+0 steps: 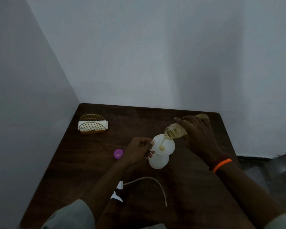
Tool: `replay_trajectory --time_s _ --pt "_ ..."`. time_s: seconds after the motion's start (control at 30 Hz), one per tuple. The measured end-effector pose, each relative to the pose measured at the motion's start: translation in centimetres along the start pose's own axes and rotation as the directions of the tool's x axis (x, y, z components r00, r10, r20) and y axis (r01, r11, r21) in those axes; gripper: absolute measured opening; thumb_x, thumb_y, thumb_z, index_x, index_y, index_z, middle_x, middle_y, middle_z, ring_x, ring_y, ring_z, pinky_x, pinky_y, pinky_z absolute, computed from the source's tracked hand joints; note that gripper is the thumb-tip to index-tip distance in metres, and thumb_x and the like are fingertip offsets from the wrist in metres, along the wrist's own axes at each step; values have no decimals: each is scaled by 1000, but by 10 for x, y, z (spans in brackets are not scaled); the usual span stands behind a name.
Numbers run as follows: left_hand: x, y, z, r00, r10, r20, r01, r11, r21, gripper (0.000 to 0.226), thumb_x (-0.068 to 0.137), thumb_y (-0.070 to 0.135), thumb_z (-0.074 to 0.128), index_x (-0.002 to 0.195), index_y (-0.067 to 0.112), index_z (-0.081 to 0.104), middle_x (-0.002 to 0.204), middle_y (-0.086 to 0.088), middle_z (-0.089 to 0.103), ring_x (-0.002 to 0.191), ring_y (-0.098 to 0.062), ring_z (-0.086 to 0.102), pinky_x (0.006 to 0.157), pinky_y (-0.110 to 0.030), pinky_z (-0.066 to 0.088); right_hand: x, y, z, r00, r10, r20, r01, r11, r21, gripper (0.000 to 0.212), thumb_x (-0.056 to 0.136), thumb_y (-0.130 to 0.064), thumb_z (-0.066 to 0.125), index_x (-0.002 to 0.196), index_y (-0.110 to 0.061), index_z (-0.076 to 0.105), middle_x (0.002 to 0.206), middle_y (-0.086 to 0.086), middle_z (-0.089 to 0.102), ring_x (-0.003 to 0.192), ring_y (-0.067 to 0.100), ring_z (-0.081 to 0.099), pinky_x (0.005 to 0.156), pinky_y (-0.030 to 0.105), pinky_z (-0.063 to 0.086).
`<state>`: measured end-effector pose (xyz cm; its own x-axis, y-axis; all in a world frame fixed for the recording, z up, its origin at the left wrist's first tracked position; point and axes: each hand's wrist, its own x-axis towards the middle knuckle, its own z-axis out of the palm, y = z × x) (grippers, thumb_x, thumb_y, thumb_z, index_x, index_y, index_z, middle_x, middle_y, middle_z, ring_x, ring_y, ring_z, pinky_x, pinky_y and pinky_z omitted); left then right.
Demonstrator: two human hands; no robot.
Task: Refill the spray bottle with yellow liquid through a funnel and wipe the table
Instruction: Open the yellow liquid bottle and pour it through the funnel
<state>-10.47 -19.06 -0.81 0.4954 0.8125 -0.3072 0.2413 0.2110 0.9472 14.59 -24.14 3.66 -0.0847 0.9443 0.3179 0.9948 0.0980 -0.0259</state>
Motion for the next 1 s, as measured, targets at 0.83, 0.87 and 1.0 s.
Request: replay_trajectory --time_s 0.83,0.87,1.0 --pt "-1 -1 1 1000 4 -9 -4 1000 -23 13 98 19 58 101 16 71 77 -5 74 67 -17 68 63 -30 57 3 4 -3 1000 -6 -17 5 1000 -18 80 70 -16 85 141 -24 51 130 12 60 120 30 57 100 49 39" --pt "-1 -2 0 1000 5 -10 -5 1000 -22 14 98 19 58 102 15 71 78 -5 74 67 -18 68 63 -29 57 3 4 -3 1000 -4 -14 4 1000 -17 80 70 -16 85 141 -25 50 130 12 60 120 30 57 100 50 40" --pt "-1 -1 0 1000 3 -4 -3 1000 -15 15 98 19 58 104 15 70 78 -4 74 70 -19 69 64 -29 58 2 4 -3 1000 7 -8 -7 1000 -12 80 70 -17 85 141 -25 50 131 12 60 122 30 56 101 51 40"
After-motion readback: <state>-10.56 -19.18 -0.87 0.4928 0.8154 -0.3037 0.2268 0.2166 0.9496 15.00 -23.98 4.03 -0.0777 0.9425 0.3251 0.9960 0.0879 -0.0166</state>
